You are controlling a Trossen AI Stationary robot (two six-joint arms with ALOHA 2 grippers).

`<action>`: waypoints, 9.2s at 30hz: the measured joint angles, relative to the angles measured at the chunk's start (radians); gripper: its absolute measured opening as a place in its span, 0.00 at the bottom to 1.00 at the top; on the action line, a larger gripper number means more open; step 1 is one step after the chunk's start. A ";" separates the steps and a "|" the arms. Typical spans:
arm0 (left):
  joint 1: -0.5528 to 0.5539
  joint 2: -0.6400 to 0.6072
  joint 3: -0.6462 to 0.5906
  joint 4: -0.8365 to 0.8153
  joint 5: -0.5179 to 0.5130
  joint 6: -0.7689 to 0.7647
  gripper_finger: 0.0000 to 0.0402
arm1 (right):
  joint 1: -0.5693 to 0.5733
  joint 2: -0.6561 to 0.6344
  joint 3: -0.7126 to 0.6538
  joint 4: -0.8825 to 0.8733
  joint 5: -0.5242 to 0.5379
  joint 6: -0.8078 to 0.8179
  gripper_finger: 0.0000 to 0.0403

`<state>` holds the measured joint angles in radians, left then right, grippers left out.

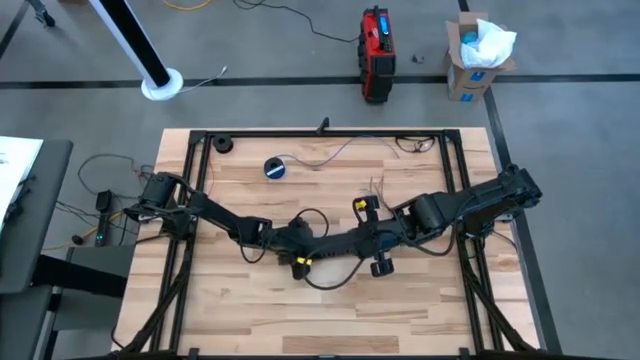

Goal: Ziptie cables
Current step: Close the black cable duct with the black cable duct cover

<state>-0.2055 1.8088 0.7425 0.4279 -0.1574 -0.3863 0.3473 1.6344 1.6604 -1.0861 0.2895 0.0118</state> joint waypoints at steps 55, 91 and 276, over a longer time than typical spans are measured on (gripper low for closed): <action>0.015 0.010 0.016 -0.036 -0.103 -0.048 0.71 | 0.071 0.006 0.000 0.020 0.028 0.067 0.00; -0.566 -0.182 0.187 -0.357 -0.779 -0.828 0.72 | 0.010 0.007 -0.164 0.158 0.025 0.007 0.00; -0.357 0.174 0.368 -0.829 -0.725 -0.913 0.69 | 0.016 -0.179 -0.518 0.608 -0.162 0.097 0.00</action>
<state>-0.5627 1.9830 1.1103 -0.4011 -0.8826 -1.2994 0.3634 1.4555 1.1423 -0.4779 0.1276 0.1090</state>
